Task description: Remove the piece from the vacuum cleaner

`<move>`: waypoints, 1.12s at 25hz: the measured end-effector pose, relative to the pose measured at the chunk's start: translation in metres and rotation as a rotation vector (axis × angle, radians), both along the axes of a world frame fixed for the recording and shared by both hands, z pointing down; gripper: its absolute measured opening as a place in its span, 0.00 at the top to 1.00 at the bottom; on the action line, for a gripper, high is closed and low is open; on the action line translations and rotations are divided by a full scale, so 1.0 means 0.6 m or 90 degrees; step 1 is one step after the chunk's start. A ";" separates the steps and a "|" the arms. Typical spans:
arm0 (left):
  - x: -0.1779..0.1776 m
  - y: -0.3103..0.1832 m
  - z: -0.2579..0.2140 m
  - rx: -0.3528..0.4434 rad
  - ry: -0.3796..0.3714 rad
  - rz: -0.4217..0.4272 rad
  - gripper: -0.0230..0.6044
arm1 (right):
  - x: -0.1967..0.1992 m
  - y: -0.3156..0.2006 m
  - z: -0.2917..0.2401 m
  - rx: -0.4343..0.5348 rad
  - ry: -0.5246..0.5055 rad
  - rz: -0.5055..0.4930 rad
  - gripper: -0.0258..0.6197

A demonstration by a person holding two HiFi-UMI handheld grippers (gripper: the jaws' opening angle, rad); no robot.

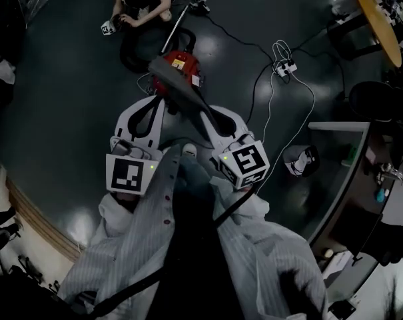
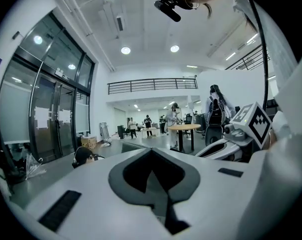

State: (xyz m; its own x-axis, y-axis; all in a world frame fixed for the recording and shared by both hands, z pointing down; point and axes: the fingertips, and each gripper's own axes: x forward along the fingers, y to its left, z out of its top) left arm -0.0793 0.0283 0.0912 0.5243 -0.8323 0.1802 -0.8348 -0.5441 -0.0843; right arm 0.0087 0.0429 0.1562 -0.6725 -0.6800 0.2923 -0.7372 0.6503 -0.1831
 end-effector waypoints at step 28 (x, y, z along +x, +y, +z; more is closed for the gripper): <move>-0.014 0.028 -0.024 0.016 -0.006 0.019 0.96 | -0.044 0.032 -0.036 0.041 0.046 -0.037 0.92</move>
State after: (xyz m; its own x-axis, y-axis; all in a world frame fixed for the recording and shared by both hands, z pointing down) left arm -0.0880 0.0449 0.0771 0.5471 -0.8209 0.1639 -0.8175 -0.5660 -0.1064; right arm -0.0178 0.0623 0.1347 -0.6898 -0.6597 0.2983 -0.7080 0.7007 -0.0876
